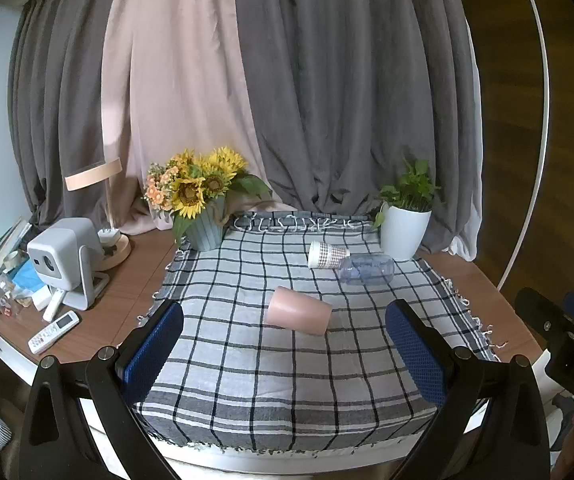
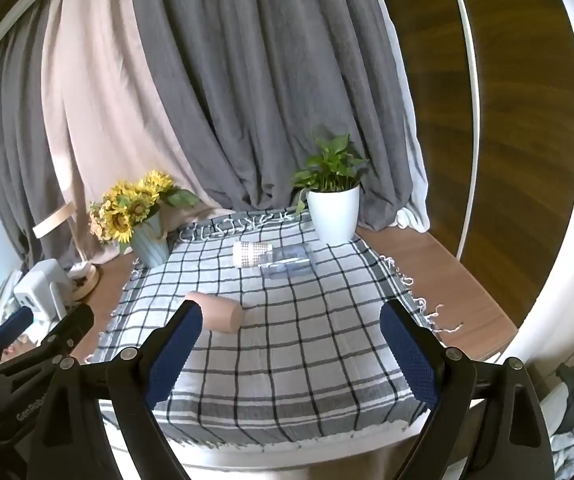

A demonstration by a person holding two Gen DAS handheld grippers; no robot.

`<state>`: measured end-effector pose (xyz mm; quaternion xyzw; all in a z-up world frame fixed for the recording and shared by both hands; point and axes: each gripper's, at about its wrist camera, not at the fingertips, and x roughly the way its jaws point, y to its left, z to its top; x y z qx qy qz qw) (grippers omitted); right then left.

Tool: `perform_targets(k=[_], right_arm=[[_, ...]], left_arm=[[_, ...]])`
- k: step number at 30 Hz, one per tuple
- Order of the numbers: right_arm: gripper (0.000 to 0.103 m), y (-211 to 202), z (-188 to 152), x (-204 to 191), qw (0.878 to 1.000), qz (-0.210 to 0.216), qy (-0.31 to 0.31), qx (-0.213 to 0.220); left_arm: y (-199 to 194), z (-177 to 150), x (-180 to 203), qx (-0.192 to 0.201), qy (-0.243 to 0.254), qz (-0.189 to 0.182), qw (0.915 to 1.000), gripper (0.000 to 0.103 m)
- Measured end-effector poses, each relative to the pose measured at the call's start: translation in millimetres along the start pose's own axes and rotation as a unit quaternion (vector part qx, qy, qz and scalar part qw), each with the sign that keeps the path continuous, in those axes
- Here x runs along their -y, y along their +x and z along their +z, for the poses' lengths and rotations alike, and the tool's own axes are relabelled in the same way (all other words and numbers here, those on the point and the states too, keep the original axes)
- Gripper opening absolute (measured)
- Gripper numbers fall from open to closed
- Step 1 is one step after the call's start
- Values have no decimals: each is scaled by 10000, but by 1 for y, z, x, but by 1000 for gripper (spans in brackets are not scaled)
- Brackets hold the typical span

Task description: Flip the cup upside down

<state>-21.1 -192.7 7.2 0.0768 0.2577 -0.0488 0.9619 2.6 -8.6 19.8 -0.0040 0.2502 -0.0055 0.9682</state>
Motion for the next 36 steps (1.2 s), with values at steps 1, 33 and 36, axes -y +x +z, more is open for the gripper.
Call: perform_targets(k=[1,33,36], right_arm=[[91,1,-1,1,10000,15,10,2],[91,-6,-5,2,10000,35,14,44],[91,-6,-5,2,10000,41,8,43]], left_arm=[[1,3,1,-2,-26,-13,10000,103],[-3,-13,-7,68,-48,2,10000,103],[-3,-13,-8,70,-43,-18,10000,103]])
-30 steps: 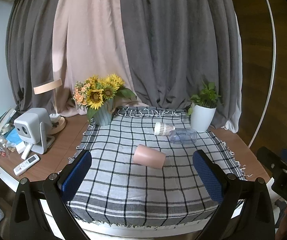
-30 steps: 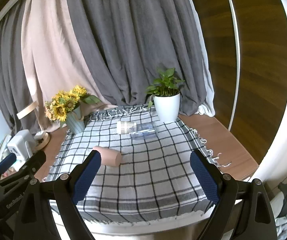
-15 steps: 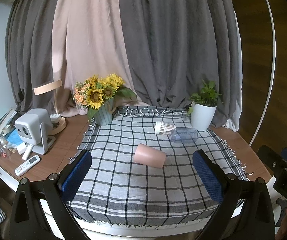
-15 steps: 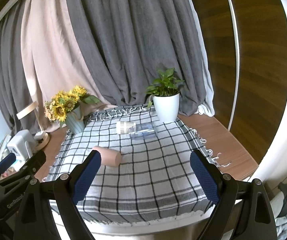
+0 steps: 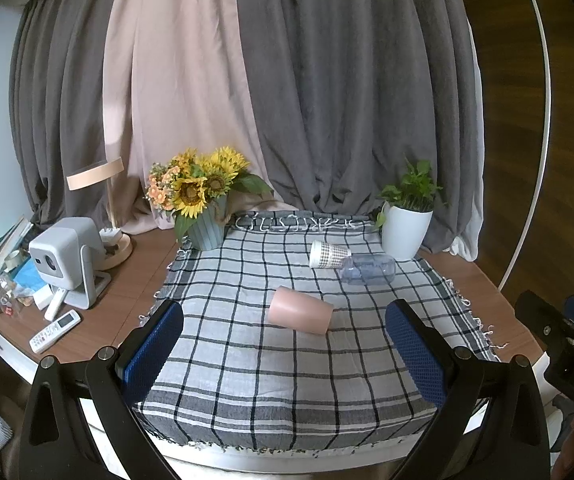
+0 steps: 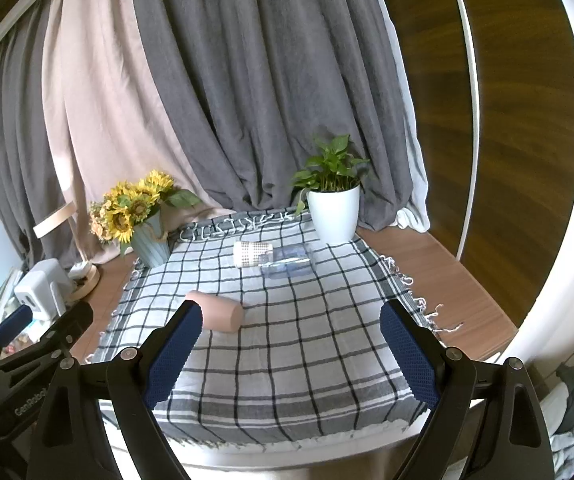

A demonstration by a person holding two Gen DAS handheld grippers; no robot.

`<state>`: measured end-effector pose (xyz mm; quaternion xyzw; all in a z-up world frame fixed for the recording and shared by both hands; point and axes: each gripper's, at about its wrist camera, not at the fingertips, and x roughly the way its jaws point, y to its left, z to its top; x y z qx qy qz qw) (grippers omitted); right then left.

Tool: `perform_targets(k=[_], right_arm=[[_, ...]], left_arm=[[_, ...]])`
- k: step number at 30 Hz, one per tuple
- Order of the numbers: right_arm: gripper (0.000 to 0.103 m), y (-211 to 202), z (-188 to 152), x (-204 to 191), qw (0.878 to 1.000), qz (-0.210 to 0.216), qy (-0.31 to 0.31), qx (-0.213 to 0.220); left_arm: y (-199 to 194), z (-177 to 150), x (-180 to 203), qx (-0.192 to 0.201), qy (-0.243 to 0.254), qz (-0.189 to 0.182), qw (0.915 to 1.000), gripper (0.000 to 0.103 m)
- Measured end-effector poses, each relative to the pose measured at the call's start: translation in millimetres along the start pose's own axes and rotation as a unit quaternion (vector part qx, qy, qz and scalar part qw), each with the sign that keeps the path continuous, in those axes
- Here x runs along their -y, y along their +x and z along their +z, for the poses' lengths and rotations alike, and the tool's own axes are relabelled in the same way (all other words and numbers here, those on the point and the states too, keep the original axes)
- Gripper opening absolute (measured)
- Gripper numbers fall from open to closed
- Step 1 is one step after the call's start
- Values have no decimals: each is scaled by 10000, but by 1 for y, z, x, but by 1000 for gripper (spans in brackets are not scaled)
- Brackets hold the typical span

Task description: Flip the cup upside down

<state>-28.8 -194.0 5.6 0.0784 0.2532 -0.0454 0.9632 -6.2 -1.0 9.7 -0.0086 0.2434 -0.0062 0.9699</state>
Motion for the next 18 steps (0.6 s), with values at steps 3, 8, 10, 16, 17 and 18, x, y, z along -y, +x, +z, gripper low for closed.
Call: perform_targets(k=[3,8,10,16,17,18], right_arm=[[91,0,0,0,10000,-9,4,2],[91,0,-1,0,10000,-4,2,10],[91,1,-1,0,10000,6,4,6],[91,1,-2,-1,10000,-6,9,-9],[91,1,-2,-1,10000,-6,9,-15],[91,0,-2,-1,10000,-8,9,-13]], left_arm=[[0,-1,1,-7,-2,-2,10000,103],[0,-1,0,-16,-1,-13,10000,103],[1,0,0,-22,-5,-11,10000,103],[0,-1,0,-25,-1,-11,10000,103],[0,-1,0,-24,-4,-15,10000,103],[1,-1,0,-25,-4,-18,10000,103]])
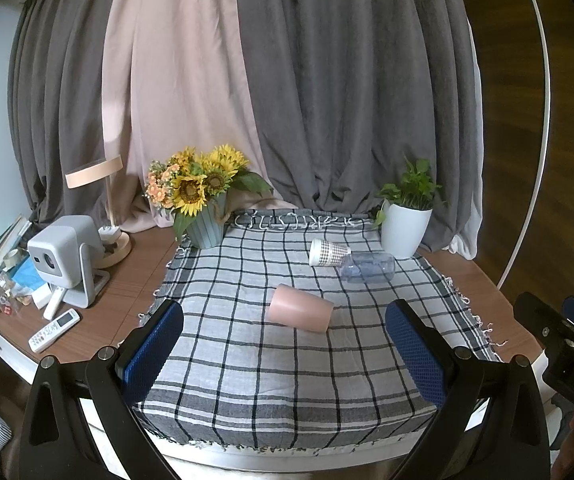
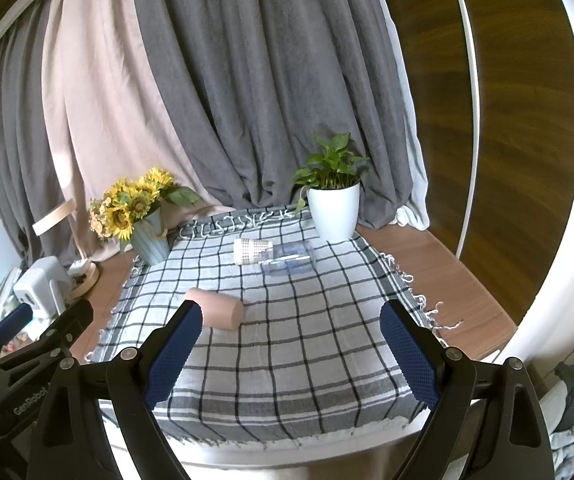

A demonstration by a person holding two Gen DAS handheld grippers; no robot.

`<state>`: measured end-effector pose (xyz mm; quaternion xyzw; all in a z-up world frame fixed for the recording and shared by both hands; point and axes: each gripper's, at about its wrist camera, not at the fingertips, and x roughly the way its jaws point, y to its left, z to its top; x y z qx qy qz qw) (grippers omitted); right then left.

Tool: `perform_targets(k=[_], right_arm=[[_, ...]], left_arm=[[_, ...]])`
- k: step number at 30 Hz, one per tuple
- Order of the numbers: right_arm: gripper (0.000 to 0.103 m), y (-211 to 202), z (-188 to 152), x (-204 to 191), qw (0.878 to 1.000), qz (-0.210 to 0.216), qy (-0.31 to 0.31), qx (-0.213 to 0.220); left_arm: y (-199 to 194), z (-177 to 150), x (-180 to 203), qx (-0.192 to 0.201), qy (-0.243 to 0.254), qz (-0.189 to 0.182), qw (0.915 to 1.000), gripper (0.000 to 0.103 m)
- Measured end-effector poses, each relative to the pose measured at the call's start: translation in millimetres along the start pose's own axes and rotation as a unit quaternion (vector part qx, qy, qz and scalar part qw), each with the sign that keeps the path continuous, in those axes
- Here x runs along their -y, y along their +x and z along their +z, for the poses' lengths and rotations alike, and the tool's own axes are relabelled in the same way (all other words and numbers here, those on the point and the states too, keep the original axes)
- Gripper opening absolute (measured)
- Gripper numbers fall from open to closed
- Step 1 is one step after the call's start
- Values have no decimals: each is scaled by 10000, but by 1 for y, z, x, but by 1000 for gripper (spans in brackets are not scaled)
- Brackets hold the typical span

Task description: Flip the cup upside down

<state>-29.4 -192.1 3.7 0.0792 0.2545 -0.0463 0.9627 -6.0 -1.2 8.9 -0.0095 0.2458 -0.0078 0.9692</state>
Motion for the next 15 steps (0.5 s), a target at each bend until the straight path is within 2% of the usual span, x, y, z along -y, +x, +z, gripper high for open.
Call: perform_targets(k=[15], right_arm=[[91,2,-1,0,10000,3,-11,0]], left_arm=[[0,-1,3,-3,-2,10,10000,103]])
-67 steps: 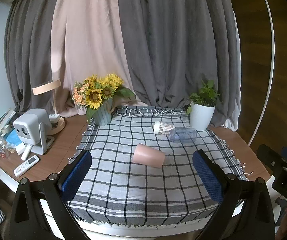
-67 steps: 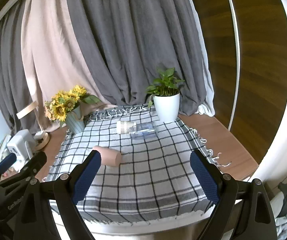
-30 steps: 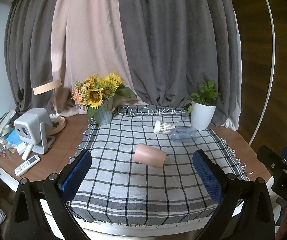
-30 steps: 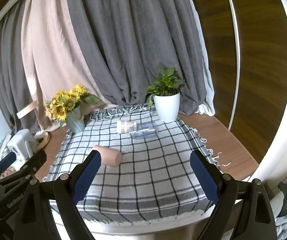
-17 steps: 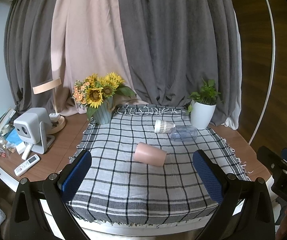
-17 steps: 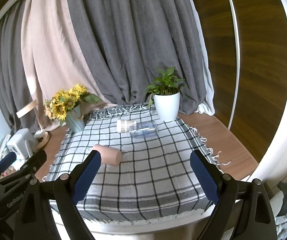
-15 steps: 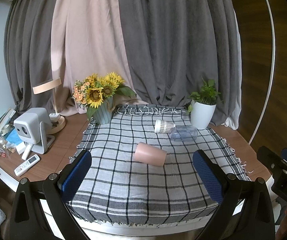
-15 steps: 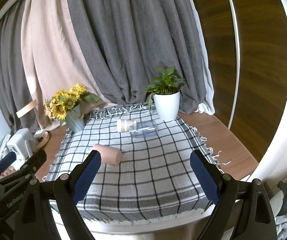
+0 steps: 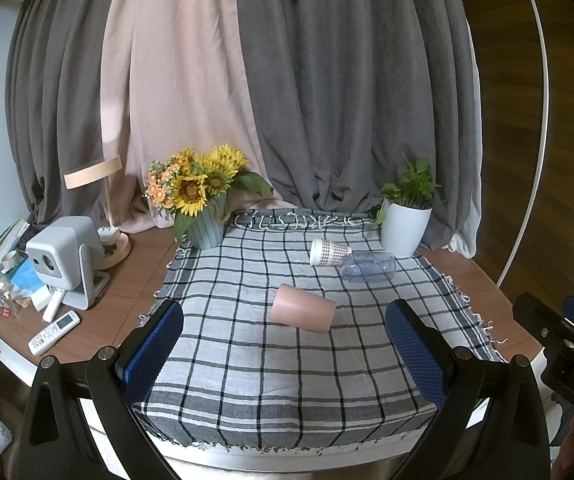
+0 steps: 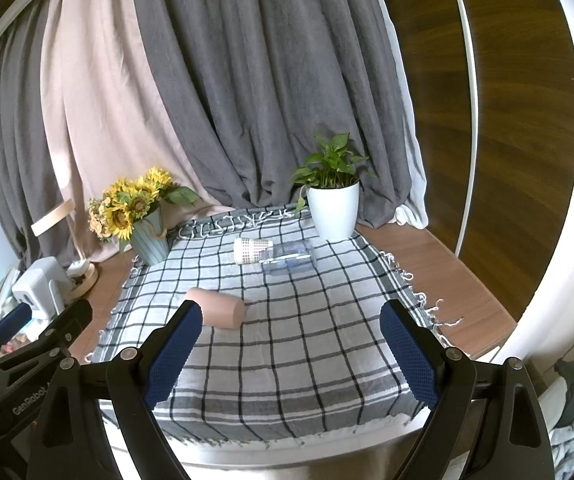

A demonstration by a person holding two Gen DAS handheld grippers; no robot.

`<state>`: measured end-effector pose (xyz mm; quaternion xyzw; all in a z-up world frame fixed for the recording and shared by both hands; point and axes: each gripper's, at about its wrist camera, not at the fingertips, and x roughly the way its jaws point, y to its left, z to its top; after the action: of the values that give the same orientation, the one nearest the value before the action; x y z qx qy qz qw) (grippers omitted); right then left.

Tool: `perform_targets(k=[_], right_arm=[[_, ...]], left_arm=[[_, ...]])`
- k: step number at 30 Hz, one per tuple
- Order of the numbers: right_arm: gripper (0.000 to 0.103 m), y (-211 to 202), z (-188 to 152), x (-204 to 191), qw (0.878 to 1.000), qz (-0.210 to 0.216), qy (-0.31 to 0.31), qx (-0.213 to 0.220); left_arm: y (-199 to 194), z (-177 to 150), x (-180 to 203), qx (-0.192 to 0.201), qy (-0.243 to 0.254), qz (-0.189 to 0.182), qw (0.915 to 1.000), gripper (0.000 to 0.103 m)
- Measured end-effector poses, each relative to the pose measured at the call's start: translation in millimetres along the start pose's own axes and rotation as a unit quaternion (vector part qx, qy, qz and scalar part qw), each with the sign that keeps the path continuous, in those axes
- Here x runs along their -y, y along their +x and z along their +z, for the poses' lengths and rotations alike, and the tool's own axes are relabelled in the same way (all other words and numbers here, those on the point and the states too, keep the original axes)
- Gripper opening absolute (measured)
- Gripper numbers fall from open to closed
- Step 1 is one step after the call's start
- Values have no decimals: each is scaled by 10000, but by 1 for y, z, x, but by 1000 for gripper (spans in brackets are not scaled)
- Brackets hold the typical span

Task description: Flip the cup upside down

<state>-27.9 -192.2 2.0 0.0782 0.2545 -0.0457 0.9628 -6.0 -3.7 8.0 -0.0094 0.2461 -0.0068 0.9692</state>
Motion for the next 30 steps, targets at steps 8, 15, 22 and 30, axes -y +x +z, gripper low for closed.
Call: perform_targets(k=[8,15,22,30], right_arm=[[91,7,-10,-3,10000,-13,29,-81],[91,34,-9,-2,9994,24,66,-336],[91,90,9,4,9970,137,-138,-749],[91,184,43,8,9875,646,-551,-1330]], left_arm=[[16,-3,-9,-350,-65,-31,9994,103],[39,-3,-5,-663,2,60,9978,103],[93,6,7,-1089,-263,373,9930,103],[166,32,26,-1369,-645,868,9847,103]])
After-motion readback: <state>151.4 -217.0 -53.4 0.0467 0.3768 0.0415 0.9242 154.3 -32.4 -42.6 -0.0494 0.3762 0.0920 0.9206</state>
